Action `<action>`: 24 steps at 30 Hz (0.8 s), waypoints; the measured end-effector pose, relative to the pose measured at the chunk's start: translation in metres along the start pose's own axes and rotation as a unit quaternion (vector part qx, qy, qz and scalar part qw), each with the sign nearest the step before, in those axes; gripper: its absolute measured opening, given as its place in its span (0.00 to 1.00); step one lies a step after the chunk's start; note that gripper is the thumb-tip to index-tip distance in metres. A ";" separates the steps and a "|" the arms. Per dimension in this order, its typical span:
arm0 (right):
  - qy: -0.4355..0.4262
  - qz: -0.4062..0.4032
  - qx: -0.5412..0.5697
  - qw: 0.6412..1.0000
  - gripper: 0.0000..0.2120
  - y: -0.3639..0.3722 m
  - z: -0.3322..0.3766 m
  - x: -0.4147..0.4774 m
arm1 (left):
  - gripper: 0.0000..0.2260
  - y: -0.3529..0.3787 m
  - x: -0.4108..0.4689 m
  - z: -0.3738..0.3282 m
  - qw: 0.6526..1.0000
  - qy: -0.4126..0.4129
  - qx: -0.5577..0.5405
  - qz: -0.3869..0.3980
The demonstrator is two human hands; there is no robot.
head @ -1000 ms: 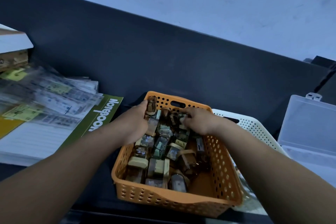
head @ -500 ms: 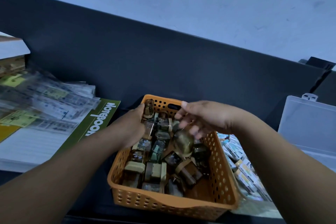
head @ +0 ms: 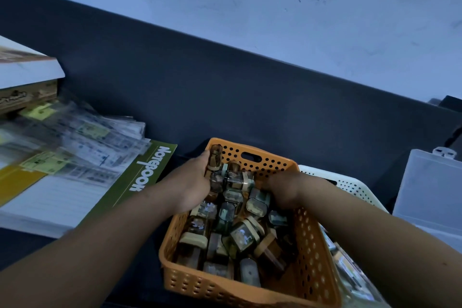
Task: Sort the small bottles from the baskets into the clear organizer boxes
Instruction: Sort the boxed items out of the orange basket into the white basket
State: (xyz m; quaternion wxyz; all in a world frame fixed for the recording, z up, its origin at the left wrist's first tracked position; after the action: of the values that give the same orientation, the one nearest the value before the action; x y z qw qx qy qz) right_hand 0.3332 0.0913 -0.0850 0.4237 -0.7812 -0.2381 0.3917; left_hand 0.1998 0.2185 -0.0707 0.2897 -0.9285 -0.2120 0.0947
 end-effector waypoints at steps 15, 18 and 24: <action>-0.024 0.066 -0.028 0.997 0.26 0.006 -0.004 0.016 | 0.33 -0.001 -0.001 0.000 1.000 0.001 0.004 0.005; -0.034 0.054 0.005 0.998 0.26 0.003 -0.004 0.013 | 0.33 -0.001 -0.001 -0.002 1.000 0.000 0.014 0.005; -0.030 -0.008 0.048 0.998 0.14 -0.011 -0.010 0.003 | 0.33 -0.002 -0.003 -0.004 1.000 -0.004 0.029 -0.001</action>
State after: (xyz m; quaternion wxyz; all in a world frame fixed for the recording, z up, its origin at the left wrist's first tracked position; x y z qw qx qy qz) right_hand 0.3430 0.0942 -0.0738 0.4562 -0.7459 -0.2377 0.4231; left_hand 0.1978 0.2163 -0.0663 0.3155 -0.9192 -0.2113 0.1041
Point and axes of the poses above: each hand's wrist, its own x-axis towards the middle knuckle, its own y-axis out of the palm, z = x × y, the point moved 9 cm from there along x, towards the middle knuckle, and after that the axes turned 5 degrees about -z, right-handed, at the moved point
